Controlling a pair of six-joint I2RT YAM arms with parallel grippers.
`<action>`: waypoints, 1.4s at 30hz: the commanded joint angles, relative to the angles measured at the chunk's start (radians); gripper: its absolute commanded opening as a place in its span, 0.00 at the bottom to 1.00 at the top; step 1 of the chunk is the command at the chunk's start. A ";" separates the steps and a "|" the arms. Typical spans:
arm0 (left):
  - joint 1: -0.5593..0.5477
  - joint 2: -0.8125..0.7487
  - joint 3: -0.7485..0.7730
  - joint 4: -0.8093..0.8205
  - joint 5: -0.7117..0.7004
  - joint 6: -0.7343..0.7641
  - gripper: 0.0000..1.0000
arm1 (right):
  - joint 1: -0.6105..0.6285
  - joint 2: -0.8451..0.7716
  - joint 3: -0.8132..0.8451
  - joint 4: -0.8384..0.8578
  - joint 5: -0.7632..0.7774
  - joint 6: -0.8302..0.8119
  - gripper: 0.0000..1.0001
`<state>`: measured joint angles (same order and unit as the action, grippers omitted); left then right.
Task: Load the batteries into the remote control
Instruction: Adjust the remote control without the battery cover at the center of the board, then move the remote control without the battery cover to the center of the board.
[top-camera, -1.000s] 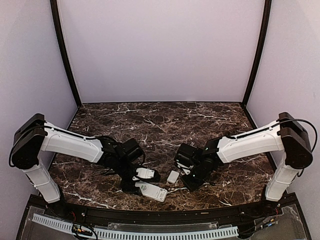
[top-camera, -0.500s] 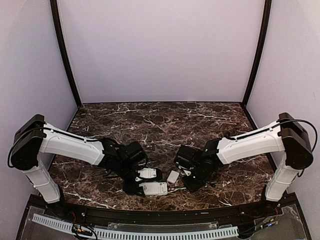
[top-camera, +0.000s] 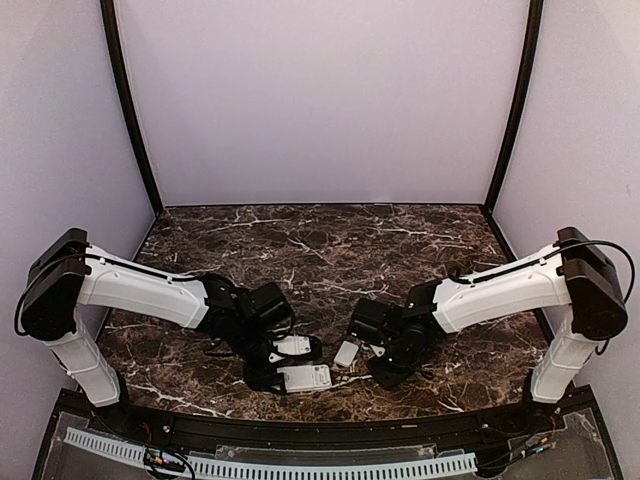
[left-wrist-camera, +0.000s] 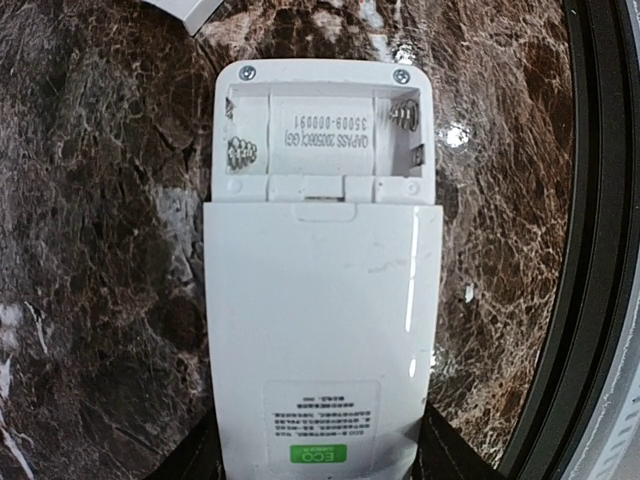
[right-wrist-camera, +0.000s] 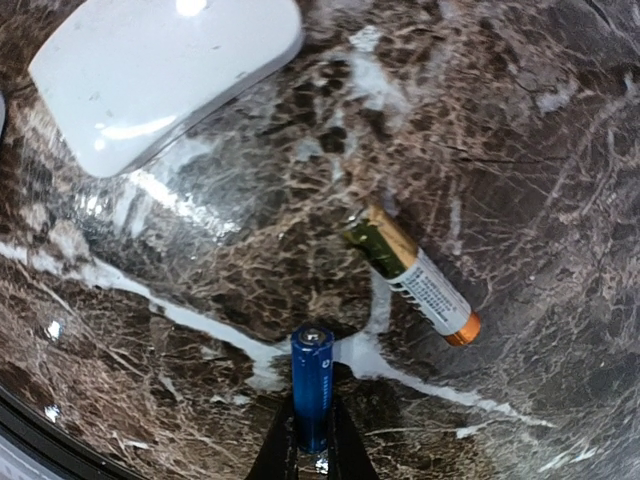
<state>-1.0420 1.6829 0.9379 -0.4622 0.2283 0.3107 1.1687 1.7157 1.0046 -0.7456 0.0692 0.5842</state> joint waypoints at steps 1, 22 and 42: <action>-0.006 0.006 -0.007 -0.089 0.034 -0.025 0.48 | 0.014 0.039 -0.022 -0.061 -0.015 0.020 0.03; -0.008 -0.135 -0.057 -0.013 -0.028 -0.075 0.81 | -0.049 -0.151 -0.061 0.032 -0.181 -0.089 0.00; -0.007 -0.551 -0.186 0.172 -0.084 -0.239 0.88 | -0.037 -0.706 -0.236 0.568 -0.437 -0.725 0.00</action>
<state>-1.0458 1.1637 0.7815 -0.3061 0.1390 0.1329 1.1259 1.0382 0.7998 -0.3202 -0.3149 0.0517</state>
